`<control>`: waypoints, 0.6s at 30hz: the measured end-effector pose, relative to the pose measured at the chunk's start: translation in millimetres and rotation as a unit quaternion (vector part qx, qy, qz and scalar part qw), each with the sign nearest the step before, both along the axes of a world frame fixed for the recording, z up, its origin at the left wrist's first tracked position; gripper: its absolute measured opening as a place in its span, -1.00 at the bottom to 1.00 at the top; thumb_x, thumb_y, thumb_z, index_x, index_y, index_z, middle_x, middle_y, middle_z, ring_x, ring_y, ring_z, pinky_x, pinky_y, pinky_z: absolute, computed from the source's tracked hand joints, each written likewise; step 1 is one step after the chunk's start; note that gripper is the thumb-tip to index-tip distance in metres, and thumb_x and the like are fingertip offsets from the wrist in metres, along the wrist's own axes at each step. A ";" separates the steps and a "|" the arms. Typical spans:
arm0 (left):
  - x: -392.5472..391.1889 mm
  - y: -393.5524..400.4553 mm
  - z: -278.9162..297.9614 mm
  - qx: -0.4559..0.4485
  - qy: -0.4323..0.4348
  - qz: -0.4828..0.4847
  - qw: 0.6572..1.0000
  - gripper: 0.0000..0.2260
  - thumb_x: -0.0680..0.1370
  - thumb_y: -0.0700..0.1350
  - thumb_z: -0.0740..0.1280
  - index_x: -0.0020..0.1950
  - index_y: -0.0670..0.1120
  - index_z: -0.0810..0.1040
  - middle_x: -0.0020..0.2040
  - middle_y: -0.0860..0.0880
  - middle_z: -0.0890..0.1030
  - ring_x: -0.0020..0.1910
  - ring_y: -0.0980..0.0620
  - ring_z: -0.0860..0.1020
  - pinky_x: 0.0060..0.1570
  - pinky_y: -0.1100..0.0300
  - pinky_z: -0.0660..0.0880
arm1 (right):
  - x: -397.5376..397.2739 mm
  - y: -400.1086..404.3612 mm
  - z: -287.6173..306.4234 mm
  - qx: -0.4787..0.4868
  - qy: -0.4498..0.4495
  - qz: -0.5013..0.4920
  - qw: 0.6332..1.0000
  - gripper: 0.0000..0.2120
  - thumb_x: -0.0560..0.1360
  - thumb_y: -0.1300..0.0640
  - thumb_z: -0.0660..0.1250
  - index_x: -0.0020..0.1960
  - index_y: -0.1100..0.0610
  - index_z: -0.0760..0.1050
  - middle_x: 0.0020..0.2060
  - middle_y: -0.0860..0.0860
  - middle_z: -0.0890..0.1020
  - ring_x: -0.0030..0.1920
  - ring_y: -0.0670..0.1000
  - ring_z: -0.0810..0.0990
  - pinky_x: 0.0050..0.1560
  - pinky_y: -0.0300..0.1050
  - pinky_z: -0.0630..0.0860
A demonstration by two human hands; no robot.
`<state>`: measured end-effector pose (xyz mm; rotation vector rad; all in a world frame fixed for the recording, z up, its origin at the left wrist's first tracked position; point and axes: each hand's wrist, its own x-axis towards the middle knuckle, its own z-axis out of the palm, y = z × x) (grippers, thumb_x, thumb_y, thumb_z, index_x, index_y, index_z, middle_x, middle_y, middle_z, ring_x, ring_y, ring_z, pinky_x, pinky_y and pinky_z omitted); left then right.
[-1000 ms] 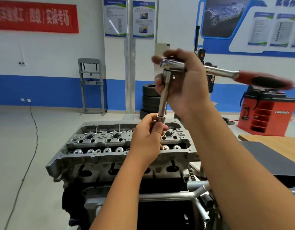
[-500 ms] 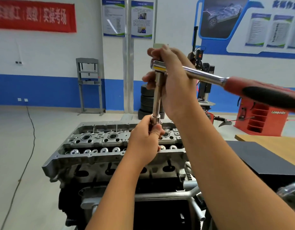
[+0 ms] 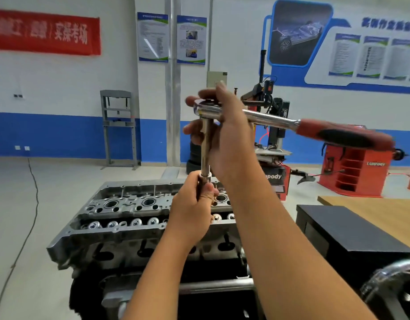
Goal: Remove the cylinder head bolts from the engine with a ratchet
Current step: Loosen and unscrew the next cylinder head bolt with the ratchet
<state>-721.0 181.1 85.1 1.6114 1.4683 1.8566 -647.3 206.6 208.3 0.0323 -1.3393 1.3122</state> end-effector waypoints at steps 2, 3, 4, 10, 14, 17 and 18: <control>-0.7 0.2 1.1 -0.015 -0.007 0.001 1.000 -0.79 0.71 -0.11 0.25 -0.04 0.17 0.52 -0.22 0.14 0.65 -0.33 0.10 0.54 -0.34 0.15 0.54 | 7.6 3.9 2.1 -0.070 0.008 0.065 0.995 -0.74 0.67 -0.05 0.22 -0.04 0.10 0.54 -0.03 0.12 0.73 -0.41 0.07 0.57 -0.34 -0.14 0.34; 1.0 0.7 0.9 -0.008 0.003 0.024 1.000 -0.80 0.70 -0.13 0.27 -0.04 0.15 0.52 -0.20 0.14 0.65 -0.31 0.12 0.55 -0.32 0.16 0.55 | 9.7 5.0 2.9 -0.088 0.011 0.073 0.993 -0.73 0.67 -0.05 0.21 -0.05 0.09 0.54 -0.04 0.12 0.73 -0.41 0.06 0.57 -0.33 -0.13 0.33; 3.3 1.0 0.4 0.006 0.016 0.052 0.998 -0.79 0.69 -0.15 0.29 -0.05 0.15 0.52 -0.20 0.15 0.65 -0.30 0.15 0.55 -0.31 0.23 0.54 | 9.7 4.8 3.1 -0.094 0.015 0.064 0.993 -0.73 0.68 -0.05 0.21 -0.05 0.09 0.54 -0.05 0.13 0.73 -0.41 0.07 0.57 -0.32 -0.13 0.34; 14.0 2.0 -3.4 0.062 0.041 0.129 0.989 -0.78 0.64 -0.24 0.31 -0.08 0.09 0.54 -0.27 0.19 0.61 -0.34 0.16 0.54 -0.34 0.32 0.41 | -7.9 -2.6 -4.7 0.078 0.047 -0.170 0.981 -0.80 0.69 0.11 0.29 -0.05 0.21 0.53 -0.21 0.18 0.58 -0.38 0.33 0.64 -0.55 -0.23 0.40; -2.1 -3.0 2.2 0.004 0.018 0.012 1.000 -0.79 0.71 -0.13 0.23 -0.03 0.17 0.49 -0.21 0.19 0.63 -0.36 0.18 0.55 -0.36 0.32 0.50 | -7.6 -6.7 -2.6 0.100 -0.026 -0.130 0.986 -0.75 0.69 0.00 0.25 0.05 0.19 0.53 -0.08 0.12 0.65 -0.43 0.11 0.66 -0.51 -0.20 0.40; -6.8 -3.7 3.7 -0.037 -0.008 -0.043 0.998 -0.84 0.74 -0.11 0.17 0.09 0.09 0.52 -0.16 0.16 0.66 -0.33 0.20 0.58 -0.32 0.27 0.56 | 1.0 -4.4 0.5 -0.005 -0.009 0.006 1.000 -0.70 0.71 -0.07 0.19 0.02 0.14 0.52 0.00 0.14 0.70 -0.44 0.08 0.60 -0.43 -0.18 0.35; -4.5 -2.5 3.2 -0.025 -0.006 -0.022 0.999 -0.83 0.73 -0.14 0.19 0.06 0.08 0.53 -0.18 0.14 0.66 -0.35 0.21 0.56 -0.34 0.29 0.53 | 3.7 -3.5 1.1 -0.030 0.000 0.027 0.999 -0.70 0.71 -0.07 0.19 0.00 0.13 0.52 0.00 0.14 0.71 -0.44 0.09 0.58 -0.42 -0.18 0.34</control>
